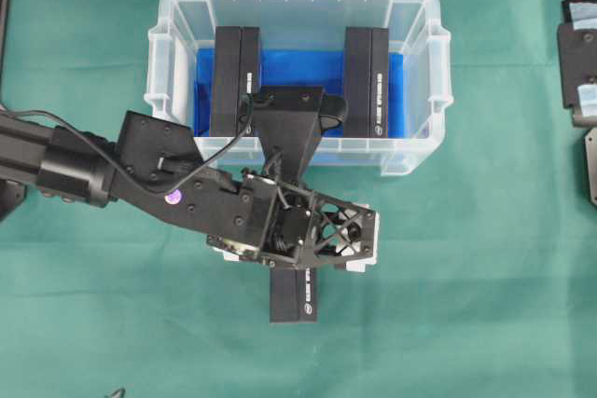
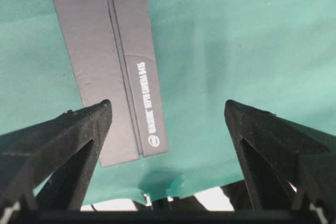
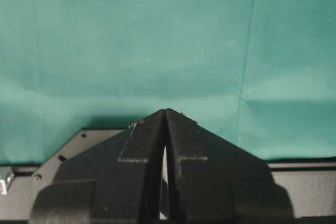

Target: Take the box out of the case with the left arm.

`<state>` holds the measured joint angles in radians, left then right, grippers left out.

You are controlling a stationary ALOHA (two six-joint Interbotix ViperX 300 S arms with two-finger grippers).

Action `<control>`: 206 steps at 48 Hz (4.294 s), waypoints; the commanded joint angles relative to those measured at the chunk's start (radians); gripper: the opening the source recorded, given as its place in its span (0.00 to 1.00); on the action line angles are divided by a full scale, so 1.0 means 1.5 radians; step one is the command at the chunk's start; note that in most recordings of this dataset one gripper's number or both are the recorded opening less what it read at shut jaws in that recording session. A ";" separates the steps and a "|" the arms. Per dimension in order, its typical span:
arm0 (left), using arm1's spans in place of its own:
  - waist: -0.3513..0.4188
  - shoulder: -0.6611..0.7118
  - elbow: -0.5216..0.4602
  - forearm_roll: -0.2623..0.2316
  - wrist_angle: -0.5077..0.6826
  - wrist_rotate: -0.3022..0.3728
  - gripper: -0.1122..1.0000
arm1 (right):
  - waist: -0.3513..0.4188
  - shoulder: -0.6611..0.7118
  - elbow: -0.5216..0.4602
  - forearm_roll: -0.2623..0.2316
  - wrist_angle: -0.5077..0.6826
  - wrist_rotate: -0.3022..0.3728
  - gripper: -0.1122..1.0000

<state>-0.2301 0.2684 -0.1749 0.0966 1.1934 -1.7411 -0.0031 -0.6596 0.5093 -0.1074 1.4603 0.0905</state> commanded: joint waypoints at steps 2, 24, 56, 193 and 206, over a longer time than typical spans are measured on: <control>0.000 -0.031 -0.009 0.003 0.001 0.001 0.89 | -0.001 -0.001 -0.008 0.000 0.001 0.000 0.12; -0.018 -0.125 0.102 0.003 0.006 -0.003 0.89 | -0.001 -0.001 -0.008 -0.001 0.001 0.000 0.12; -0.092 -0.415 0.387 0.001 0.041 -0.081 0.89 | -0.001 -0.002 -0.008 -0.001 0.015 -0.004 0.12; 0.331 -0.462 0.408 -0.015 0.077 0.360 0.89 | -0.001 -0.013 -0.007 -0.006 0.026 -0.004 0.12; 0.303 -0.367 0.302 -0.016 0.077 0.348 0.89 | 0.000 -0.013 -0.007 -0.006 0.024 -0.003 0.12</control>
<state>0.2393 -0.3099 0.3482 0.0736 1.3100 -1.2180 -0.0031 -0.6780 0.5093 -0.1150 1.4987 0.0859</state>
